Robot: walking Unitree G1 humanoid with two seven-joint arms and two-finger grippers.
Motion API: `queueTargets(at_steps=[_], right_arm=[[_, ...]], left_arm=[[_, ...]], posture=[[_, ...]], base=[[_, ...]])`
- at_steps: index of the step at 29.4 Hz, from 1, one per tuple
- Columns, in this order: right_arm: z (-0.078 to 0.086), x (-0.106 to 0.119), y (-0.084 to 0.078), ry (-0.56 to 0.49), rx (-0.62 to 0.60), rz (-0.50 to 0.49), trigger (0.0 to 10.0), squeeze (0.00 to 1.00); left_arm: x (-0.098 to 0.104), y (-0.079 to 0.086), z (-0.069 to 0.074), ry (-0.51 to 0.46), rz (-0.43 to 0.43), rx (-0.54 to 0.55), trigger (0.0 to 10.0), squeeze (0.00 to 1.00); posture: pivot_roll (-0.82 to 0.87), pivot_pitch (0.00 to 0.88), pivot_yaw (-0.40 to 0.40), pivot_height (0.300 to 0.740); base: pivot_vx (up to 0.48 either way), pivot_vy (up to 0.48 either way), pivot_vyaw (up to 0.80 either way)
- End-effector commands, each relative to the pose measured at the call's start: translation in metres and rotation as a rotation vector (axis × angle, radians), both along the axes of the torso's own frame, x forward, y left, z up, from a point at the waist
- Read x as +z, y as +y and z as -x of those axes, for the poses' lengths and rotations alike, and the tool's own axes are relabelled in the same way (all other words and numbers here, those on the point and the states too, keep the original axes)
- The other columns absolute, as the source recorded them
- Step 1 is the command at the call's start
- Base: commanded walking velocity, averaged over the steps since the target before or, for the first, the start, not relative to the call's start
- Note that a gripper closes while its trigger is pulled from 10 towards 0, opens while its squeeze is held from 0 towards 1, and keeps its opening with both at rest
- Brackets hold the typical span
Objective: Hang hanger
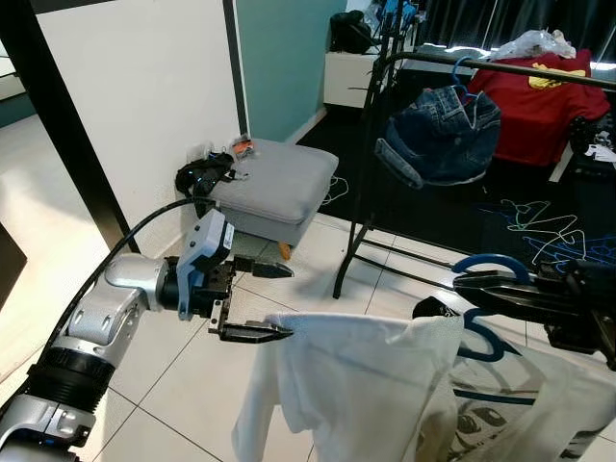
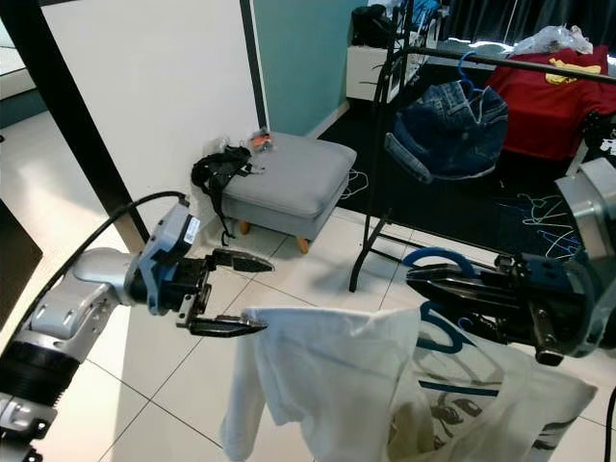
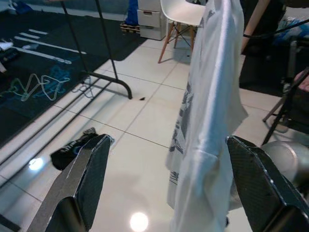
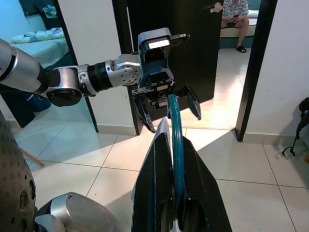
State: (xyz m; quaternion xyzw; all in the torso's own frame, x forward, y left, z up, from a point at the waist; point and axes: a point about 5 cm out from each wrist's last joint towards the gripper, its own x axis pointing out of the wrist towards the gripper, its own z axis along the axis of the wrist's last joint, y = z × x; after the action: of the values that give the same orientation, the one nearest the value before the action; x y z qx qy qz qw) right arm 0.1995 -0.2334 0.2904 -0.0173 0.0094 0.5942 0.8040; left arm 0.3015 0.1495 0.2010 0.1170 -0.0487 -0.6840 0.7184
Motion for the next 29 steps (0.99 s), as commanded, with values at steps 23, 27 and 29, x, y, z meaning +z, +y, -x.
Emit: queueTargets(at_steps=[23,27,29], right_arm=[[0.003,0.022,-0.005,-0.097,-0.018,-0.007,0.0,0.0],[0.003,0.024,-0.005,-0.108,-0.018,-0.01,0.0,0.0],[0.003,0.025,-0.005,-0.113,-0.018,-0.012,0.0,0.0]], left_arm=[[-0.025,-0.017,0.007,0.098,0.015,0.011,10.0,0.0],[-0.03,-0.02,0.007,0.11,0.022,0.024,7.3,0.0],[-0.032,-0.021,0.007,0.12,0.026,0.018,5.0,0.0]], posture=[[-0.04,0.044,0.033,0.74],[-0.04,0.043,0.033,0.74],[-0.04,0.043,0.034,0.74]], base=[[0.0,0.0,0.0],[0.0,0.0,0.0],[0.0,0.0,0.0]])
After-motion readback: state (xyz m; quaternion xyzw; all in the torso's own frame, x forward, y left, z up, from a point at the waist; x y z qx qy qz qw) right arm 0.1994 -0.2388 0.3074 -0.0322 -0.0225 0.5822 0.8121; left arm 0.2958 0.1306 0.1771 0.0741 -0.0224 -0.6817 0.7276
